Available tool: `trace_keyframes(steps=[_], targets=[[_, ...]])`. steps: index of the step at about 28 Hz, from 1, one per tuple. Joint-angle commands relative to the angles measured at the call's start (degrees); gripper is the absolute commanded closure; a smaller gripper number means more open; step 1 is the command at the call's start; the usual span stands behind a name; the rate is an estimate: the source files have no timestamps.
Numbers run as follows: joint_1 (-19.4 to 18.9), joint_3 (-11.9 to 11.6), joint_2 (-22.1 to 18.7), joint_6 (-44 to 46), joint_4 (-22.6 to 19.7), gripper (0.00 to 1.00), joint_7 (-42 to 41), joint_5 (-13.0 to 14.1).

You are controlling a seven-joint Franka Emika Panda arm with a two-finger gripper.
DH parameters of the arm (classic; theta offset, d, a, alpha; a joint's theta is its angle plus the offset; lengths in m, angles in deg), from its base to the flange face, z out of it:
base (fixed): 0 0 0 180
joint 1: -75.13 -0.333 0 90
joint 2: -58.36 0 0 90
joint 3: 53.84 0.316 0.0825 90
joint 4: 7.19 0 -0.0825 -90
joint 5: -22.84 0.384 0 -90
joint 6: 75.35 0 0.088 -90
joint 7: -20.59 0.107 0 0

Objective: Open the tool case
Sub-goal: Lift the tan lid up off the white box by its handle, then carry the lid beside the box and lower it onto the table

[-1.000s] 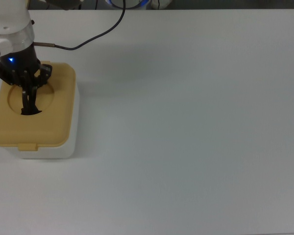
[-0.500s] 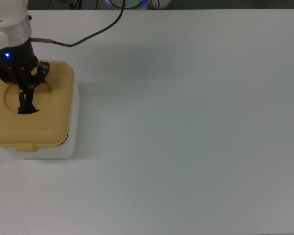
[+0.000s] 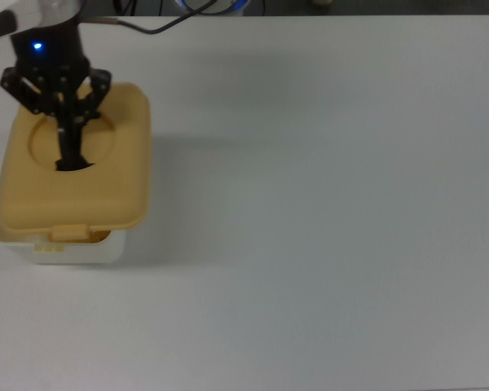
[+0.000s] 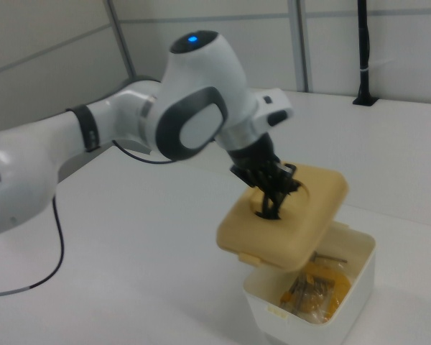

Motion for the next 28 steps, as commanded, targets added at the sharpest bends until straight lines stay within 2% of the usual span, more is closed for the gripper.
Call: trace_keyframes(steps=[1,5,6,8,13,21,24,27,28], targets=[[-2.14,3.44,-4.57,0.52,-5.18,1.0,5.61,0.29],[-5.65,3.71,-6.42,0.26,-9.21,1.0,7.3,-0.06],[-7.75,3.71,-7.82,-0.27,-12.18,1.0,7.74,-0.15],[-9.43,3.71,-9.23,-0.71,-14.75,1.0,8.35,-0.15],[-12.69,3.71,-10.99,-0.89,-18.54,1.0,12.21,-0.15],[-16.82,3.71,-10.29,-6.33,-23.28,1.0,18.1,-0.24],[-18.49,3.71,-8.71,-10.37,-25.48,1.0,20.56,-0.85],[-19.63,3.71,-6.52,-12.04,-25.49,1.0,23.46,-3.13],[-20.25,3.71,-5.12,-13.35,-25.49,1.0,26.08,-5.32]])
